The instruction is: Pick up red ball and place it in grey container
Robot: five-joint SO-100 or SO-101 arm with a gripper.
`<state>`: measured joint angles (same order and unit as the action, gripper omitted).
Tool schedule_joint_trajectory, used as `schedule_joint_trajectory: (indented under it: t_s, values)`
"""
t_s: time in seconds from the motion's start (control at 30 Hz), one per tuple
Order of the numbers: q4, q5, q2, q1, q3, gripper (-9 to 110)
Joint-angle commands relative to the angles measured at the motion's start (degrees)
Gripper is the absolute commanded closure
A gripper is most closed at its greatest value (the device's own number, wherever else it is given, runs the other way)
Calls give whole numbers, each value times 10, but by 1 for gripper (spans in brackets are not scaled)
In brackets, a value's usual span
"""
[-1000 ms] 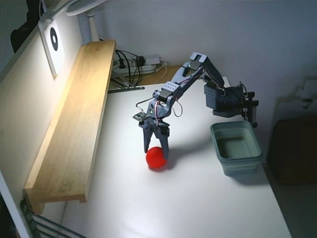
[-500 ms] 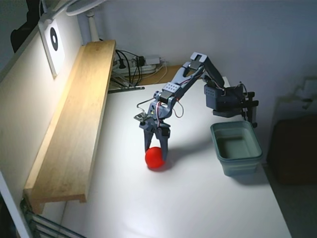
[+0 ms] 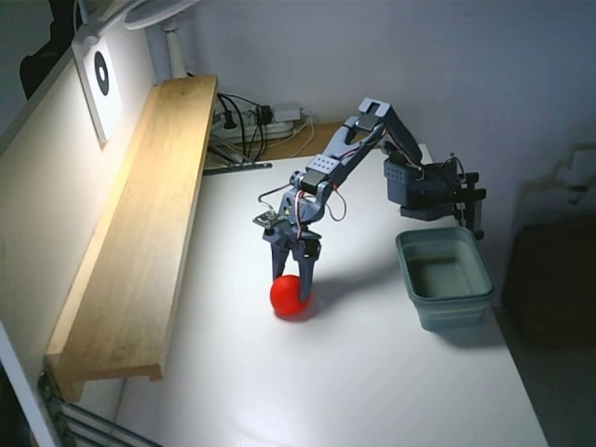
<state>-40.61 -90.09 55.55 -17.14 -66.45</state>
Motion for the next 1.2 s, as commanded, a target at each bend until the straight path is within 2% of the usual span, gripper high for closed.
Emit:
schedule_joint_trajectory:
  t_s: [0.0,0.43,0.8,1.03,1.17]
  values:
    - [2,1,54,-1,-3,78]
    - [-30,1,56,-1,27,78]
    - [-173,1,44,-1,182,78]
    - [-331,1,-15,-1,399,78]
    - [-321,1,-4,-1,378,78]
